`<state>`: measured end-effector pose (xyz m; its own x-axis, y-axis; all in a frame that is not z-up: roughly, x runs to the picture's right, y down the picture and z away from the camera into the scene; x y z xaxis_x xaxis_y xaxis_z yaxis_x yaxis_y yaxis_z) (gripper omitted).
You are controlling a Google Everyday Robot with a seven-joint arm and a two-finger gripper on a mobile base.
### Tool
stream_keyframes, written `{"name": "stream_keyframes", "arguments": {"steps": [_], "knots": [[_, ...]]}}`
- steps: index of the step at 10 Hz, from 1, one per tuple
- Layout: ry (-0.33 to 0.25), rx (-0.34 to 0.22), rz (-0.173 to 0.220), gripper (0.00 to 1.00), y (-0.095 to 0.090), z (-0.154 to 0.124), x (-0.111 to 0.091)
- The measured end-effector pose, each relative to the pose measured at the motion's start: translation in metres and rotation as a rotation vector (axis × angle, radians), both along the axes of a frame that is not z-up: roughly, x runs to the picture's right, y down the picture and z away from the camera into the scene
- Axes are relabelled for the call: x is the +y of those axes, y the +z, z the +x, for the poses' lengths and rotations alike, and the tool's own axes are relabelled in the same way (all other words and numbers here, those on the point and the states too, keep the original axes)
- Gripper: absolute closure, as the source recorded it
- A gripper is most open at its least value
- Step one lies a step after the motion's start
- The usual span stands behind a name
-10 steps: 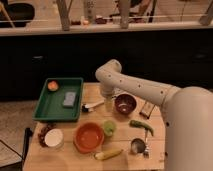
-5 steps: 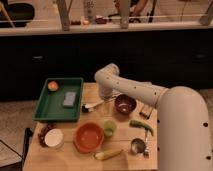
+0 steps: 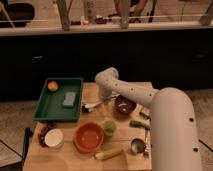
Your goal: Place brush in paper cup
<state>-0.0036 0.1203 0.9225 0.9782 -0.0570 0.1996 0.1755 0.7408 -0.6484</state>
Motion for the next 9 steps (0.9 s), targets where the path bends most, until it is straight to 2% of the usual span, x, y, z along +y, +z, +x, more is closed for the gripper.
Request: {"name": "stream_keyframes", "arguments": {"steps": [3,7,9], "knots": [[0.004,0.005,-0.012,0.24,0.0069,-0.001,0.0043],[0.013,0.019,-0.026,0.64,0.011,0.0001,0.0088],[0.009,0.019,-0.023,0.86,0.0083,-0.0006,0.0048]]}}
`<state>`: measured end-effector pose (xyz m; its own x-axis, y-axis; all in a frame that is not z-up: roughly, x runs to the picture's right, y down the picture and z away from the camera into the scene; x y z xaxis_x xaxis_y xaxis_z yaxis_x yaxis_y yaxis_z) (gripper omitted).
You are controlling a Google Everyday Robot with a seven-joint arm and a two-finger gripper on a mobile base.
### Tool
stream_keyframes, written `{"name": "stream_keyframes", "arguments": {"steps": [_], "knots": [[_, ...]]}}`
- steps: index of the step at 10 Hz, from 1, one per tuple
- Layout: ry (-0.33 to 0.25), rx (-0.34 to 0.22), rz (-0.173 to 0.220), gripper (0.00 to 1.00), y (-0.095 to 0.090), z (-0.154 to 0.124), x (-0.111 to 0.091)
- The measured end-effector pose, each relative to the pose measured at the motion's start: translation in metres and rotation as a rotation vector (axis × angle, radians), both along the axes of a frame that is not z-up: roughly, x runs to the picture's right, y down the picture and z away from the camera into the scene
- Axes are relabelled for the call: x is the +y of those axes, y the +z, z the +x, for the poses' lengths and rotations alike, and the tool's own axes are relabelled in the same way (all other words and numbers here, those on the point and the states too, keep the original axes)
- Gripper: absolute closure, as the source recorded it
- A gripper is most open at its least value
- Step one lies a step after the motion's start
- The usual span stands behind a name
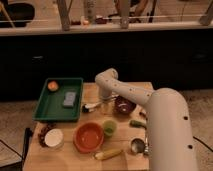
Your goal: Place brush in paper cup
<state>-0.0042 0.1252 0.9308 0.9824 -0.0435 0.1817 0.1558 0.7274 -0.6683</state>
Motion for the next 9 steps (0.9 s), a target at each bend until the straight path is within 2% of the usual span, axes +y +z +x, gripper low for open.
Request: {"name": "stream_keyframes", "arguments": {"steps": [2,5,7,9], "knots": [[-0.003,0.002,-0.005,0.95,-0.002,0.002,0.001],[-0.005,0.004,0.001,0.96,-0.008,0.006,-0.002],[0.006,-0.001,0.028,0.96,-0.026,0.01,-0.018],[0.003,-0.005,0.03,0.96,-0.042,0.009,-0.029]]}}
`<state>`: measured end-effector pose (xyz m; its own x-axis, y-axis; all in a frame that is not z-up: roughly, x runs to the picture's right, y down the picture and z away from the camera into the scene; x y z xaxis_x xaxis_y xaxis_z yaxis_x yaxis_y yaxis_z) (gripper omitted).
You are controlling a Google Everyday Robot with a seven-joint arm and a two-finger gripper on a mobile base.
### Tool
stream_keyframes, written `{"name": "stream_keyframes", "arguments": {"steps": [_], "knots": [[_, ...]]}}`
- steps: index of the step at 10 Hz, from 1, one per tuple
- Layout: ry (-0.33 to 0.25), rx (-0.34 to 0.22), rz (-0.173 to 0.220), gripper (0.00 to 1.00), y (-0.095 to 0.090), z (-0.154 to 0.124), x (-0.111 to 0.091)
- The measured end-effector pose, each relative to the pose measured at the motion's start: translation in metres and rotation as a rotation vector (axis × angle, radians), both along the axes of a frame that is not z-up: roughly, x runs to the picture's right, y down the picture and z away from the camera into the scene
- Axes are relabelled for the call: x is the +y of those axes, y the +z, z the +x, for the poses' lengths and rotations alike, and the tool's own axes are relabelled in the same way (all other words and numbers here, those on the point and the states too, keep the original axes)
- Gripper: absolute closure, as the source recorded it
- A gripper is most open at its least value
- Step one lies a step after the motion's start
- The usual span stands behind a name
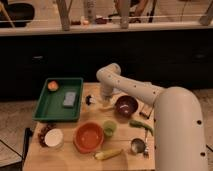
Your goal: Place brush in paper cup
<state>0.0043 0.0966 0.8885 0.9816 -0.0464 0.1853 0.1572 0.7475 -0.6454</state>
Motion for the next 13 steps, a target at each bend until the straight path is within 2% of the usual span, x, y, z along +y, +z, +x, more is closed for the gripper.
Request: {"name": "stream_keyframes", "arguments": {"steps": [3,6,8,11,13], "knots": [[-0.014,-0.007,0.019,0.96,-0.01,0.005,0.001],[-0.046,-0.045,0.043,0.96,-0.041,-0.009,-0.009],[-0.072,-0.062,0.043,0.96,-0.051,-0.014,-0.004],[-0.125,-0.102,0.057,0.96,-0.076,-0.042,-0.007],[-0.158,-0.112,0.053,0.96,-0.087,-0.048,-0.003]]}}
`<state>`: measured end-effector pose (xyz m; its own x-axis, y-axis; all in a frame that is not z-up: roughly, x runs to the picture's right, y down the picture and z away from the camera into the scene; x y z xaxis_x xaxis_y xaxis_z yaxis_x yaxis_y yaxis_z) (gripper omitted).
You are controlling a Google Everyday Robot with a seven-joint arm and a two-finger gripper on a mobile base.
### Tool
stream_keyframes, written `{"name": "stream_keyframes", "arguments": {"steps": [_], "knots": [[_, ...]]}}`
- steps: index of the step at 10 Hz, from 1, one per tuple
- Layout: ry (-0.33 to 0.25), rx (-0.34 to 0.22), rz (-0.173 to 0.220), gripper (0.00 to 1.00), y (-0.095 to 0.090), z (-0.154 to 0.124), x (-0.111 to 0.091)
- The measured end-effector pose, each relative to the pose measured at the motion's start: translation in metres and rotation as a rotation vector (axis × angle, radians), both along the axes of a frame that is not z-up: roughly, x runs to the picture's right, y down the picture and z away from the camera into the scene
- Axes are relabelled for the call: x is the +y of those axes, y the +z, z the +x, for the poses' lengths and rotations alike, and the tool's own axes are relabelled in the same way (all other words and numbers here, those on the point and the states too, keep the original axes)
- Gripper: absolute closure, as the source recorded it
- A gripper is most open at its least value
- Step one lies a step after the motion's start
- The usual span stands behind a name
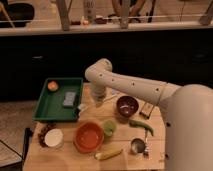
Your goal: Place brush in paper cup
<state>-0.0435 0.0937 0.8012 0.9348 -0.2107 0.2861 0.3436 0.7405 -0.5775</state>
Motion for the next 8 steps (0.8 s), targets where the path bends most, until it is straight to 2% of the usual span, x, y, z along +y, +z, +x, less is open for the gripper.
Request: {"name": "stream_keyframes", "arguments": {"steps": [3,4,6,8], "knots": [[-0.04,-0.036,0.009,0.96,-0.015,-0.022,0.001],[-0.062,-0.061,0.011,0.96,-0.022,-0.038,0.002],[-0.09,-0.07,0.009,0.96,-0.033,-0.04,0.003],[-0.113,-0.103,0.014,0.96,-0.044,-0.06,0.004]]}}
